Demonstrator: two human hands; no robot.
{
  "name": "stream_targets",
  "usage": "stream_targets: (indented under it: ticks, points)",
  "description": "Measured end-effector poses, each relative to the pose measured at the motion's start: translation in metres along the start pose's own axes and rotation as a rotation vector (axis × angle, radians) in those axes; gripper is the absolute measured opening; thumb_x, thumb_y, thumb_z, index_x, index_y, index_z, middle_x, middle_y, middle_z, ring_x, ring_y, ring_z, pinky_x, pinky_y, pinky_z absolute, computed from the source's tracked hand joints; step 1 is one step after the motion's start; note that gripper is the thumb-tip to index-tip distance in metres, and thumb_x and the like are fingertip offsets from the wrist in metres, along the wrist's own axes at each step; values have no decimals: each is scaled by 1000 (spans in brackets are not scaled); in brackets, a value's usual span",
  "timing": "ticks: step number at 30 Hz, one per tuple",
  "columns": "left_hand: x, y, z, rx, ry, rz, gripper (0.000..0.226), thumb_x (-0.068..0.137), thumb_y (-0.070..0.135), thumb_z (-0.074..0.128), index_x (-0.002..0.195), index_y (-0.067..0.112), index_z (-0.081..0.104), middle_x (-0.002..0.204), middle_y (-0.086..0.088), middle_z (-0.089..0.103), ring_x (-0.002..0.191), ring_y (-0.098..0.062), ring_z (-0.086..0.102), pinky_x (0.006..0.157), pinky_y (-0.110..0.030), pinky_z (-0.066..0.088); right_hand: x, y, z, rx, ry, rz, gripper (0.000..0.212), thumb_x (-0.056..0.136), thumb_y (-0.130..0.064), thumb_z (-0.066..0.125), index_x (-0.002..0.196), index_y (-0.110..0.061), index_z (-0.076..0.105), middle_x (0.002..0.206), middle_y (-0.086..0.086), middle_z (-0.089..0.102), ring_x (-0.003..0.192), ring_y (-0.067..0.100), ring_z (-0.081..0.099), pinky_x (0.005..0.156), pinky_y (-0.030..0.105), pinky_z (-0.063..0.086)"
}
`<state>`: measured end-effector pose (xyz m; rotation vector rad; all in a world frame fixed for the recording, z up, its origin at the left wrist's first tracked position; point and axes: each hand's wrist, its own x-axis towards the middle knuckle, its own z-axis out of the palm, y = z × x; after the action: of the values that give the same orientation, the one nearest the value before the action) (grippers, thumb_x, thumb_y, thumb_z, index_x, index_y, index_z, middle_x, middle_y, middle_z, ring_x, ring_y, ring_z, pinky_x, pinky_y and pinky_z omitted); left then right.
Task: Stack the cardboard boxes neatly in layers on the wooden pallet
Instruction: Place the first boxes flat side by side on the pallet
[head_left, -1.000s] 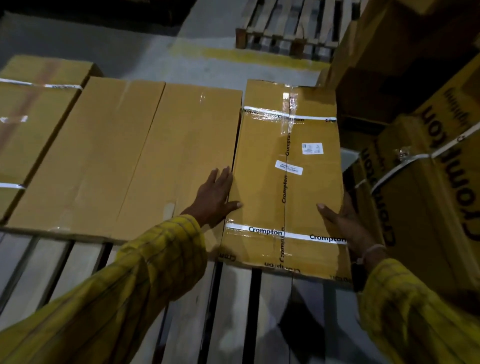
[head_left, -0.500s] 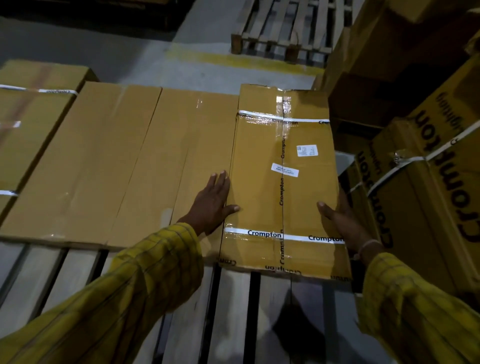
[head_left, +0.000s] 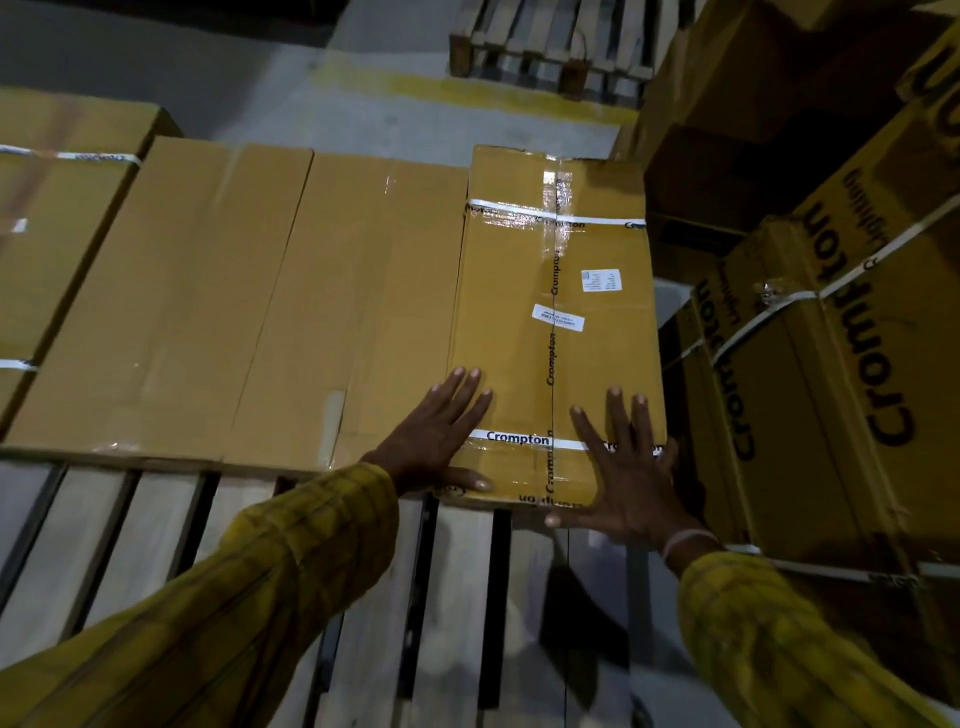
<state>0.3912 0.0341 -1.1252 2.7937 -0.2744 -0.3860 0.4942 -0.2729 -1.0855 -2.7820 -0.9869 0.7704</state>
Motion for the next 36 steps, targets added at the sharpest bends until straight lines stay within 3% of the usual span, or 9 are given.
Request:
stream_targets:
  ticks: [6, 10, 12, 16, 18, 22, 26, 31, 36]
  points:
    - [4, 7, -12, 37, -120, -48, 127, 73, 97, 21, 164, 11, -2, 169, -18, -19, 155, -38, -21, 121, -54, -5, 4, -2, -6, -66, -110, 35, 148, 45, -107, 53, 157, -47, -23, 158, 2, -48, 144, 38, -45, 105, 87, 0]
    - [-1, 31, -58, -12, -288, -165, 111, 89, 73, 53, 164, 14, -3, 169, -20, -16, 157, -40, -12, 124, -57, 9, -2, -16, -40, -93, -266, 62, 151, 46, -100, 64, 156, -47, -25, 155, 5, -51, 146, 43, -40, 110, 85, 0]
    - [-21, 50, -88, -119, -273, -198, 107, 91, 72, 53, 165, 19, -4, 170, -16, -16, 157, -39, -9, 125, -57, 8, -16, -34, -69, -69, -273, 51, 151, 49, -94, 72, 157, -46, -23, 158, 5, -48, 148, 41, -37, 113, 81, -1]
    - [-87, 89, -165, -347, -82, -220, 116, 71, 101, 14, 163, 33, -8, 166, -1, -27, 156, -28, -20, 128, -53, 4, -66, -85, -149, 80, -108, 82, 148, 54, -93, 70, 155, -47, -27, 156, -4, -51, 147, 33, -42, 115, 77, -5]
    - [-121, 111, -214, -464, 31, -221, 103, 80, 95, 26, 161, 40, -10, 166, 7, -29, 155, -21, -25, 127, -46, -1, -103, -111, -197, 160, -25, 103, 142, 60, -89, 71, 155, -48, -26, 155, -8, -51, 147, 30, -42, 117, 74, -4]
    - [-174, 166, -316, -589, 165, -220, 88, 96, 62, 48, 161, 42, -8, 166, 16, -26, 155, -11, -24, 126, -37, -3, -185, -154, -291, 281, 142, 122, 135, 67, -83, 73, 157, -49, -22, 161, -6, -44, 151, 30, -35, 121, 70, -2]
    - [-194, 215, -399, -644, 239, -175, 86, 98, 59, 49, 162, 44, -7, 167, 24, -21, 154, -3, -20, 125, -34, 6, -258, -174, -377, 306, 317, 87, 127, 74, -76, 73, 161, -44, -14, 164, -2, -39, 154, 30, -30, 124, 65, -3]
    - [-190, 284, -482, -653, 313, -91, 82, 101, 57, 47, 161, 47, -7, 167, 28, -15, 155, 0, -13, 122, -31, 13, -334, -168, -472, 322, 519, 6, 120, 82, -62, 78, 165, -36, -4, 167, -1, -33, 155, 29, -26, 126, 61, 9]
    - [-170, 365, -533, -693, 366, -34, 77, 103, 56, 44, 161, 49, -5, 167, 29, -10, 157, -3, 1, 127, -39, 14, -398, -158, -543, 317, 603, -30, 116, 83, -58, 79, 165, -35, 0, 169, 0, -28, 156, 27, -24, 125, 53, 13]
